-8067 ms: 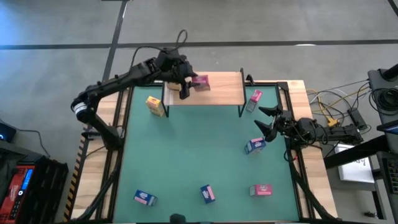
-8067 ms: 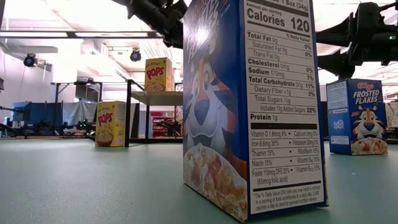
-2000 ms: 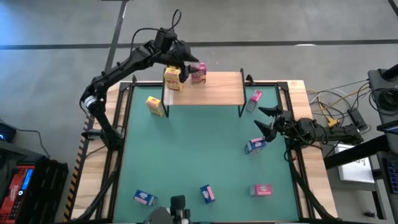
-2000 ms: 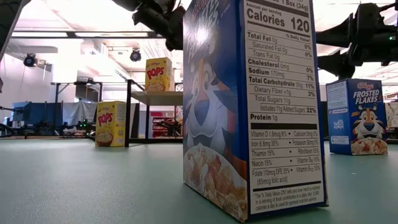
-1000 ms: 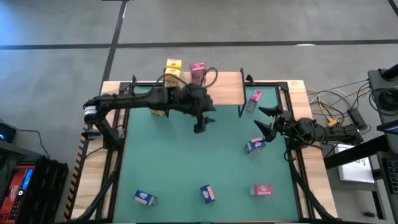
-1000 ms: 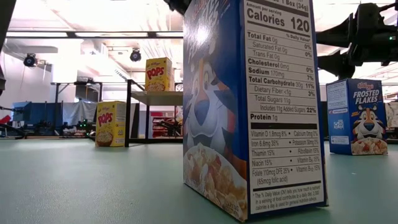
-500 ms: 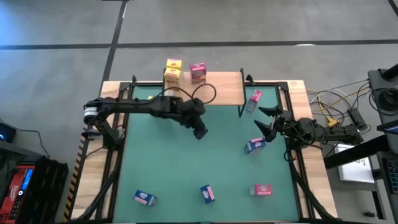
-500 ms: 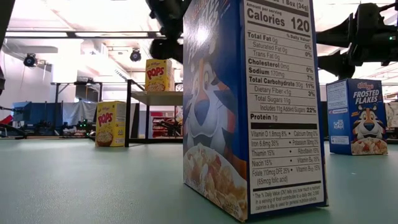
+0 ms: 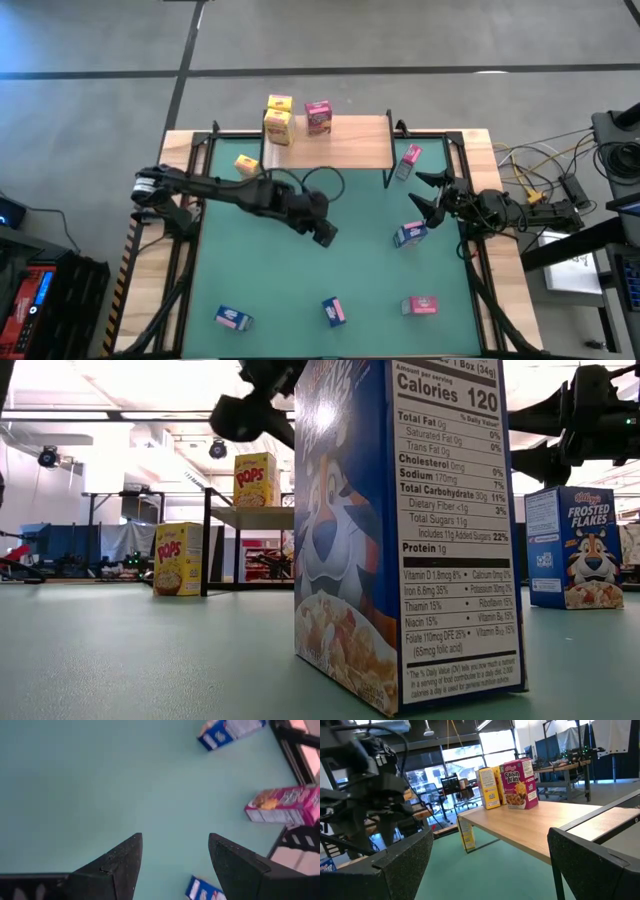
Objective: Stack cereal on shelf
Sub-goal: Move the left blue cereal box on the table
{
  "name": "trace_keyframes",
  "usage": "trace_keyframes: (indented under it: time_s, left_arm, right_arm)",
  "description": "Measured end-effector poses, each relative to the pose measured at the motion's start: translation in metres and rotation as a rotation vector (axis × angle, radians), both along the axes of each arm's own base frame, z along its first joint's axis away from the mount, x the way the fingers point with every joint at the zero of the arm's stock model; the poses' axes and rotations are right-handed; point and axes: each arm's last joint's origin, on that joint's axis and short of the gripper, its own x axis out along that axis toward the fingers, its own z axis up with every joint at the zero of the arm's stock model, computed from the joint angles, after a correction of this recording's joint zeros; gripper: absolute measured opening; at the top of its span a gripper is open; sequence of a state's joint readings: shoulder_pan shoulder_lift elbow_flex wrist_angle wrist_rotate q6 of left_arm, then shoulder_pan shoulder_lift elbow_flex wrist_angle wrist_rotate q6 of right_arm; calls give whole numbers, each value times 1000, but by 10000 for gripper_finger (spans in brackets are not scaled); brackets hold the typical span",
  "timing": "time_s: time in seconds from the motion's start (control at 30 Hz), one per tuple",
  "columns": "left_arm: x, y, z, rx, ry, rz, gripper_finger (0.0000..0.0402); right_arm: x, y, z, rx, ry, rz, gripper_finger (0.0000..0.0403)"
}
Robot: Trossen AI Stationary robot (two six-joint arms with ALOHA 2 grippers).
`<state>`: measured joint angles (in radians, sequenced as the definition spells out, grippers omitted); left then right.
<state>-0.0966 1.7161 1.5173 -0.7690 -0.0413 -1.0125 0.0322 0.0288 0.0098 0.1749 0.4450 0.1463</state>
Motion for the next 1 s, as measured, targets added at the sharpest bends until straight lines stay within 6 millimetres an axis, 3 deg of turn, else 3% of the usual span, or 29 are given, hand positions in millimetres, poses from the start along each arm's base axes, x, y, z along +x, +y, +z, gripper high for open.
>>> trace_keyframes:
  time_s: [0.23, 0.6, 0.87, 1.0]
  left_arm:
    - [0, -21, -3, -3, -11, 114, 210]
    - [-8, -78, -11, -79, 11, 75, 210]
    - [-46, -114, -6, -64, 276, -9, 210]
    - [-64, -136, -2, -44, 357, -229, 210]
  right_arm:
    - [0, 0, 0, 0, 0, 0, 384]
    - [0, 0, -1, 0, 8, 0, 384]
    - [0, 0, -1, 0, 8, 0, 384]
    - [0, 0, -1, 0, 7, 0, 384]
